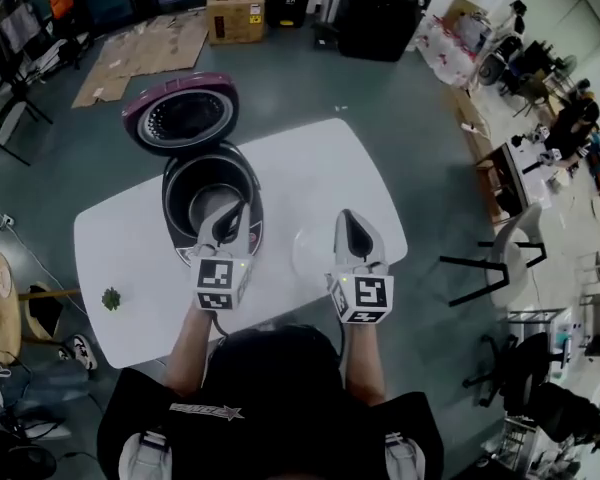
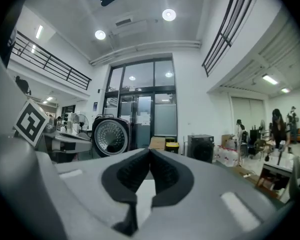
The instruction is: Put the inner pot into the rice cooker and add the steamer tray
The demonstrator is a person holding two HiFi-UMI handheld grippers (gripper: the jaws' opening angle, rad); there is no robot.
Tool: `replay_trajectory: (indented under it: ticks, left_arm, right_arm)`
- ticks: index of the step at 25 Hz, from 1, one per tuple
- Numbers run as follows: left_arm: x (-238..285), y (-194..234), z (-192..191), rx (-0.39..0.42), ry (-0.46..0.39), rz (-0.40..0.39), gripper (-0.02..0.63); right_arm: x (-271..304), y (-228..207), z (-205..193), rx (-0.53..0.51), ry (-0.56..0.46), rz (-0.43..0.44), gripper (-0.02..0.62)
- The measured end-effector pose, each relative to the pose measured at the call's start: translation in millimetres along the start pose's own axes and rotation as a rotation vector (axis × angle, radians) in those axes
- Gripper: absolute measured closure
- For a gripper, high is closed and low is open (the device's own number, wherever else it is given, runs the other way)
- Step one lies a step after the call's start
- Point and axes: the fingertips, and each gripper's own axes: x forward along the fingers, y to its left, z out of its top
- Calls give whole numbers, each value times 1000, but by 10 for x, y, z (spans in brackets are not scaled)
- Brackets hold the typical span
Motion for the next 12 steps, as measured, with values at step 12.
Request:
replay_trajectory:
  ticks: [12]
  left_arm:
    - [385, -1188, -145, 15, 66, -157, 595]
  right_arm:
    - [-704, -1023, -327, 51, 77, -165, 589]
